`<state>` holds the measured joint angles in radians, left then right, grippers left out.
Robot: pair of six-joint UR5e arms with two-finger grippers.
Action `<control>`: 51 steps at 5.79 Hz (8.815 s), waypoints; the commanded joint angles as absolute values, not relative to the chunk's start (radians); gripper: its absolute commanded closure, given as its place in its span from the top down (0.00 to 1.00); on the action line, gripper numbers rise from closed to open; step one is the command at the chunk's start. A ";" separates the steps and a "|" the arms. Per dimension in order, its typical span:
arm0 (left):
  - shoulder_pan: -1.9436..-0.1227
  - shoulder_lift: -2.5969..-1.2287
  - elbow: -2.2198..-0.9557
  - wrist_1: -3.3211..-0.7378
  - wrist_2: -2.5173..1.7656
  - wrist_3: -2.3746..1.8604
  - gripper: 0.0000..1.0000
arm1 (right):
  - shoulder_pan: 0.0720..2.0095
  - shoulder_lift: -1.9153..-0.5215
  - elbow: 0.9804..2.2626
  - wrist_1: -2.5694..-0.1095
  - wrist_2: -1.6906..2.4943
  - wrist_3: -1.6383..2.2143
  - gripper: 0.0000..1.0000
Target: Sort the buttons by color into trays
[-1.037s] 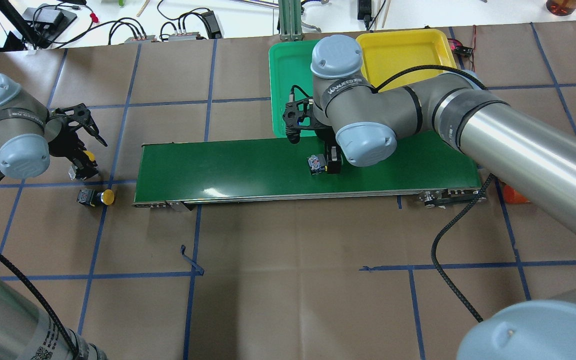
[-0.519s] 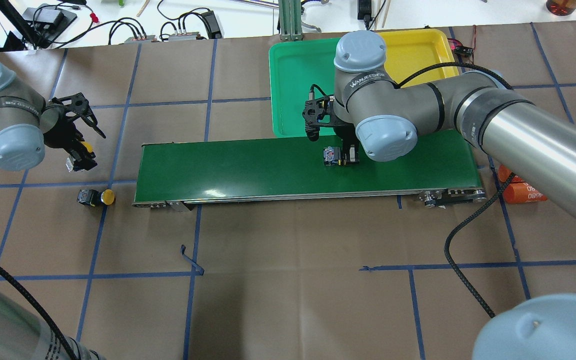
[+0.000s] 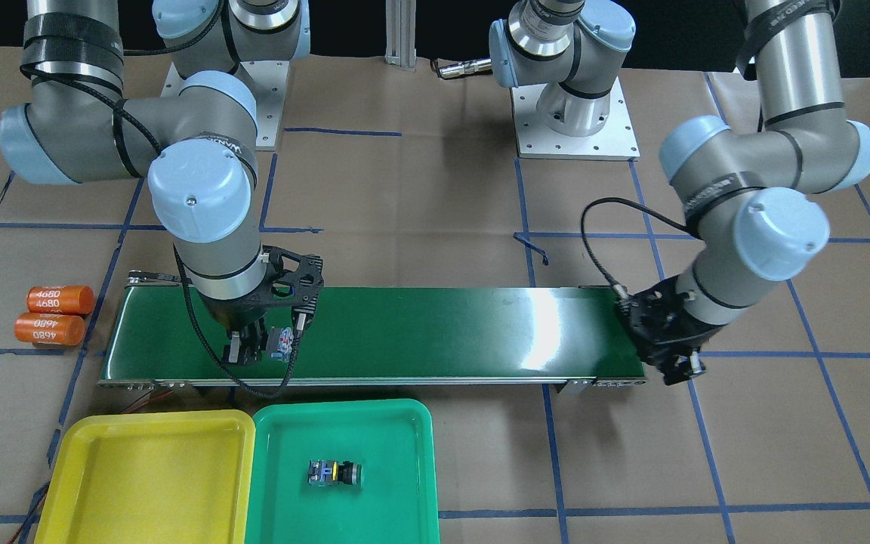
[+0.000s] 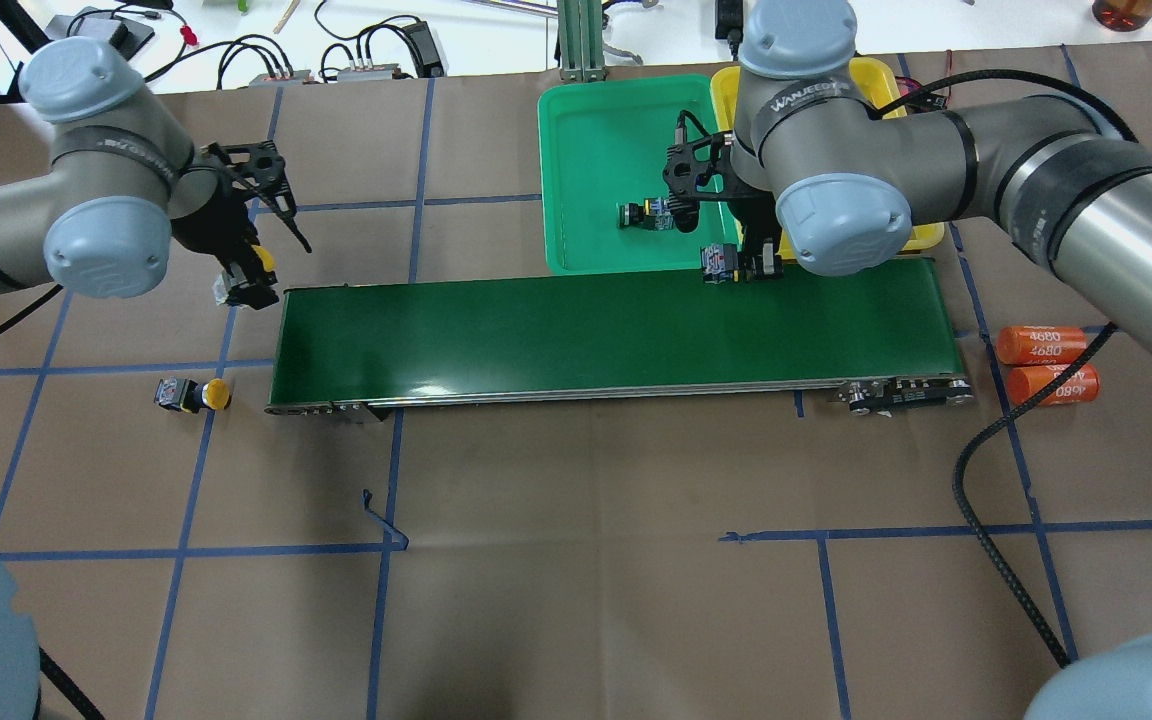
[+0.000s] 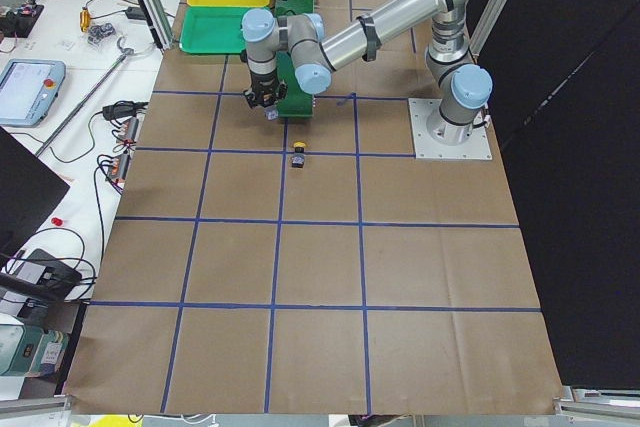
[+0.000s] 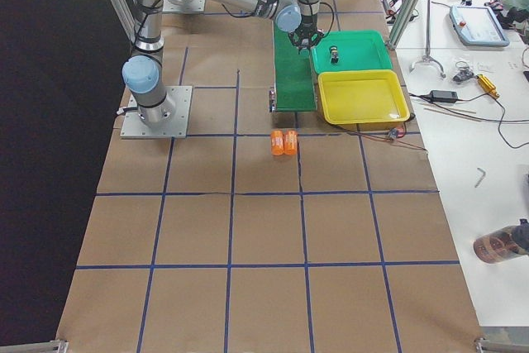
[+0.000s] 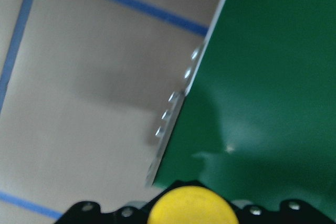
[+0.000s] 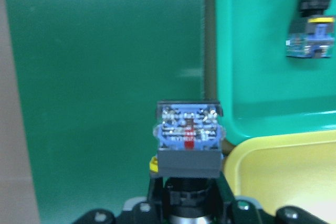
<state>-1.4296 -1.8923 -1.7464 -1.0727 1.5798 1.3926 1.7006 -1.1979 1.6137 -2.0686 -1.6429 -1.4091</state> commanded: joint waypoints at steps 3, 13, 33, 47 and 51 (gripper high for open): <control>-1.609 -1.887 -1.793 -1.123 1.649 1.387 0.12 | 1.701 -0.850 1.220 -2.187 -1.585 -1.395 0.81; -1.130 -1.773 -1.885 -1.175 1.644 1.856 0.73 | 1.717 -1.262 1.436 -1.591 -1.594 -1.381 1.00; -1.515 -1.755 -1.905 -1.029 1.572 1.502 0.99 | 1.519 -1.113 1.530 -2.182 -1.671 -1.677 0.09; -1.620 -1.549 -1.543 -1.482 1.592 -0.118 0.99 | 1.895 -1.208 1.546 -1.906 -1.578 -1.254 1.00; -1.612 -1.546 -1.542 -1.480 1.589 -0.118 0.99 | 1.942 -1.117 1.690 -2.148 -1.592 -1.196 1.00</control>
